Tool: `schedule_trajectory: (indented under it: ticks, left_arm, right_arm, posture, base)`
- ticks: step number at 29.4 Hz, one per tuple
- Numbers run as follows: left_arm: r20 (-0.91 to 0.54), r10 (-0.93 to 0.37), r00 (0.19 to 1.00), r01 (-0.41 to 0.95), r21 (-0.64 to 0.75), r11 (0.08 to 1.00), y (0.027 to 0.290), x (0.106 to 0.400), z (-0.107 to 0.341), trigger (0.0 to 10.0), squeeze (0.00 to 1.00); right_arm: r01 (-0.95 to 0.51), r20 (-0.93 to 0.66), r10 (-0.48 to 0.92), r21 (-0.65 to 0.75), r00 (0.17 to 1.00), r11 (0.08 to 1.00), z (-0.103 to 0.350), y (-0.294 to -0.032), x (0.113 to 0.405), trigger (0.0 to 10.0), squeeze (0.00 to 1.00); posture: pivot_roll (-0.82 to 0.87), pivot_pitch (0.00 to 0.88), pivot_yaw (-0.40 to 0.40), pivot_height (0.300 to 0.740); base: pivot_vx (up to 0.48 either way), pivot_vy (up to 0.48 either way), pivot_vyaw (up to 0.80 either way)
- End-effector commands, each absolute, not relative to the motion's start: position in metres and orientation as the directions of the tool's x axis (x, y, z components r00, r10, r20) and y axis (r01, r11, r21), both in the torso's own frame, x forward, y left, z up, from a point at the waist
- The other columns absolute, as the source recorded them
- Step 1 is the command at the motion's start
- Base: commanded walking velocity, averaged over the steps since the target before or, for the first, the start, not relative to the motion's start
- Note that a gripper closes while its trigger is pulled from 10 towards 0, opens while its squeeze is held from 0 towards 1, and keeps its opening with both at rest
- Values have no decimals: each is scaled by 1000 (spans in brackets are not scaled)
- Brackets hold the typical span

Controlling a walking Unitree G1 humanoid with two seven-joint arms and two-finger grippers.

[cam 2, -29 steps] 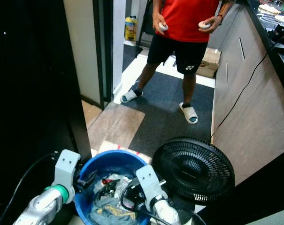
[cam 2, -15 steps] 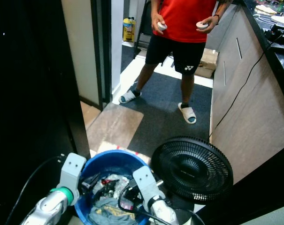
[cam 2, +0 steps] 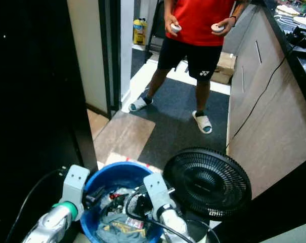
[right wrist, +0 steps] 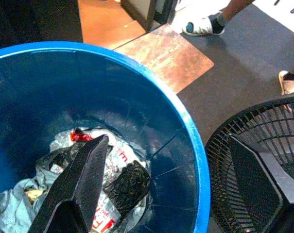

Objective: Clothes washing

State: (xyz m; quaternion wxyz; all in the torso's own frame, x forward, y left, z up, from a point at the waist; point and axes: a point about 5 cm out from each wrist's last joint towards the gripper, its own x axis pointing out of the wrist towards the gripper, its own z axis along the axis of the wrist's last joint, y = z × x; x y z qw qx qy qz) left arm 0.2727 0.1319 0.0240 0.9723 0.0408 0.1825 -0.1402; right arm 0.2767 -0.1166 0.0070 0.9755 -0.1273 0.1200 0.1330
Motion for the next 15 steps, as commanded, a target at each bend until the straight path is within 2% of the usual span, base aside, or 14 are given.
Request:
schedule_trajectory:
  ticks: [1,15]
  left_arm:
    - [-380,-261,887,297,39,954,131,270,19,10000,0]
    - [-374,-252,893,284,34,958,128,271,17,10000,0]
  right_arm:
    - [-268,-283,207,-197,936,943,3,-119,275,10000,0]
    - [-291,-264,234,-202,936,935,5,-112,276,10000,0]
  posture:
    - [89,2,-15,740]
    - [82,1,-10,740]
  base:
    - [0,0,0]
    - [0,0,0]
